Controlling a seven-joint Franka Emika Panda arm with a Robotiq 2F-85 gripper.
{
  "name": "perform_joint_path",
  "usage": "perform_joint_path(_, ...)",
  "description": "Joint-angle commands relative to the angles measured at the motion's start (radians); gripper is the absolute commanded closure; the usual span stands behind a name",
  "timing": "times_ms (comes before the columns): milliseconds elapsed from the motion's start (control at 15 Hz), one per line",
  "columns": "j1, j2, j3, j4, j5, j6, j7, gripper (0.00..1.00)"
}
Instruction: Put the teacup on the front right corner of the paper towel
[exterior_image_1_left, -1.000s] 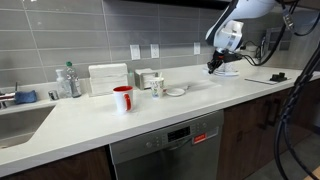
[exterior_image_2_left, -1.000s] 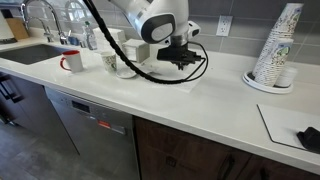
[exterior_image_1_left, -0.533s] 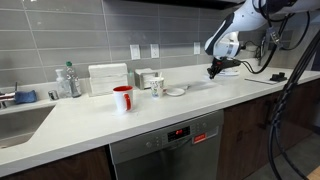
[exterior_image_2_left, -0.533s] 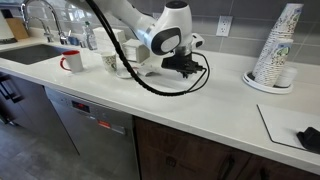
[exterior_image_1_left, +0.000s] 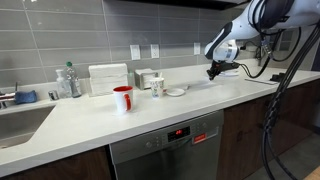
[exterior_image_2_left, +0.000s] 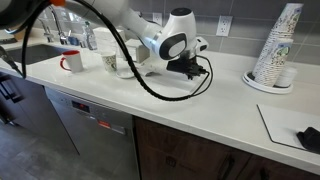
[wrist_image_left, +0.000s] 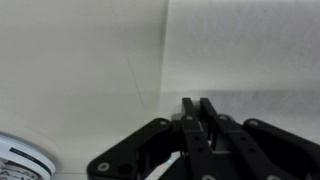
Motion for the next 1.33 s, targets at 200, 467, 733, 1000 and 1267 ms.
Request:
perform_joint_path(200,-0.015,0.081,0.013,0.129,-0.071,-0.069,0.059,0.63)
perform_joint_path(467,-0.017,0.05,0.022,0.125,-0.077,-0.16,0.057,0.34)
perform_joint_path(733,0.023,-0.022,-0.036,0.082,-0.067,-0.324,0.11,0.05)
perform_joint_path(1000,0.05,-0.126,-0.067,0.018,-0.063,-0.466,0.224,0.0)
perform_joint_path(1267,0.122,-0.247,-0.123,-0.109,-0.111,-0.499,0.375,0.0)
